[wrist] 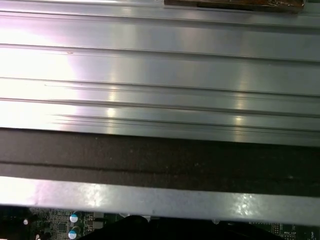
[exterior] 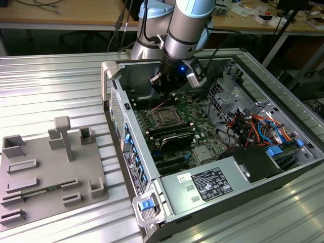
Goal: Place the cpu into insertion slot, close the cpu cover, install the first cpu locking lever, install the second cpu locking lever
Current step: 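Install the first cpu locking lever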
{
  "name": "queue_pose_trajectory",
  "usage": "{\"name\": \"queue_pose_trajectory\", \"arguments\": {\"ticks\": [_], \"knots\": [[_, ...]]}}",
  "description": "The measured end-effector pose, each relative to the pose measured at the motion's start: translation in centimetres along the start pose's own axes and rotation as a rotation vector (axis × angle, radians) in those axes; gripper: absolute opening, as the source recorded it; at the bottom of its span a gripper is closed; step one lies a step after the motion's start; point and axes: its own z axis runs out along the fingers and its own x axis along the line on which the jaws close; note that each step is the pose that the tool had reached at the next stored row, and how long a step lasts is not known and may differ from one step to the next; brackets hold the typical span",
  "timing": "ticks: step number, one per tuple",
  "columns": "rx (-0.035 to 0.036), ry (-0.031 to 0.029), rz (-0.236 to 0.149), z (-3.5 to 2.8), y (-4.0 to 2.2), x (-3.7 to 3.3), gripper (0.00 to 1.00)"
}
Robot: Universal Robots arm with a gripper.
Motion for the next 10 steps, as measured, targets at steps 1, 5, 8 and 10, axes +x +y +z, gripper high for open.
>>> {"name": "queue_pose_trajectory", "arguments": {"ticks": [1,5,8,10], "knots": [[0.0001,0.0001,0.000,0.06,-0.01,-0.04,0.11],[0.0011,0.0001,0.000,0.25,-0.03,-0.28,0.11],[0.0039,0.0002,0.000,0.36,-0.05,-0.40,0.11],[0.0083,0.0005,0.000,0.41,-0.06,-0.46,0.11]]}}
